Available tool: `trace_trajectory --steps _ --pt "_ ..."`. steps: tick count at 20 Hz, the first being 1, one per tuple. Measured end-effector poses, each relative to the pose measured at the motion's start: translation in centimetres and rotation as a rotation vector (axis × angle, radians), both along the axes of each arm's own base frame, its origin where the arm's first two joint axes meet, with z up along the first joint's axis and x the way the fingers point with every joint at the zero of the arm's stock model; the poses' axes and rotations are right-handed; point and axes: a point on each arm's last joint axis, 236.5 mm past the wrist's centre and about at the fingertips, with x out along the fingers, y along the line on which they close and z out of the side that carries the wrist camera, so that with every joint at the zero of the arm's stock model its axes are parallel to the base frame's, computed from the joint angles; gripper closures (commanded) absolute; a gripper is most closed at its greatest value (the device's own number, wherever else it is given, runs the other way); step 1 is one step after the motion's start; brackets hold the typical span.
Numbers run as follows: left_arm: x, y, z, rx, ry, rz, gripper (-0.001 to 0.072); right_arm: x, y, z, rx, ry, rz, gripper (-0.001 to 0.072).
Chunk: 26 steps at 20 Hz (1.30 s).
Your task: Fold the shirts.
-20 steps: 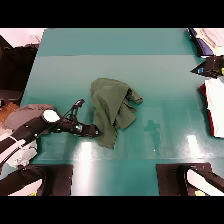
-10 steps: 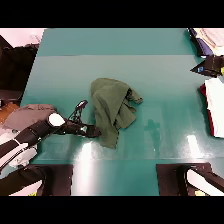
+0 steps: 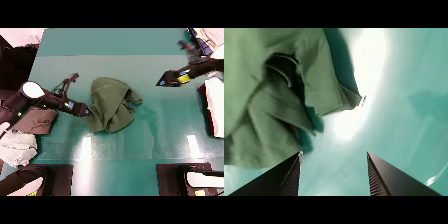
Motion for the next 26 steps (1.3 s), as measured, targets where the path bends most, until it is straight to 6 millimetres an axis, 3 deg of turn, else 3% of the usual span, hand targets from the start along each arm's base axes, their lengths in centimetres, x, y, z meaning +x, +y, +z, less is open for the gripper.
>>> trace_trajectory --steps 3,7,8,9,10,13,16,18,22,26 --pt "0.9 0.8 1.5 0.027 -0.042 -0.015 0.0683 1.1 2.9 -5.1 -0.006 0.057 0.044 0.0233" --pt "1.3 1.3 2.1 0.045 -0.061 -0.021 0.0683 1.4 6.1 -9.7 0.007 0.111 0.086 0.0236" --pt "1.4 1.3 2.2 0.046 -0.064 -0.021 0.0683 1.3 7.0 -10.4 0.027 0.124 0.096 0.0318" --pt "1.4 1.4 2.3 0.047 -0.066 -0.020 0.0683 1.1 7.9 -10.9 0.050 0.139 0.105 0.0479" --pt "1.6 1.4 2.3 0.048 -0.071 -0.017 0.0683 1.0 8.6 -11.3 0.062 0.145 0.114 0.0696" --pt "1.8 1.5 2.6 0.053 -0.080 -0.017 0.0683 1.1 9.1 -11.3 0.084 0.132 0.130 0.0693" --pt "2.7 2.6 4.3 0.110 -0.131 -0.008 0.0683 2.6 7.0 -8.2 0.086 0.040 0.093 0.0693" --pt "4.0 4.0 7.2 0.175 -0.222 0.005 0.0683 3.6 4.3 -4.4 0.077 -0.052 0.048 0.0693" --pt "6.0 6.2 16.4 0.242 -0.475 0.059 0.0683 4.2 -2.1 5.2 0.044 -0.282 -0.078 0.0693" --pt "5.6 7.1 26.2 0.225 -0.700 0.107 0.0683 2.0 -6.3 15.5 0.004 -0.532 -0.174 0.0694"
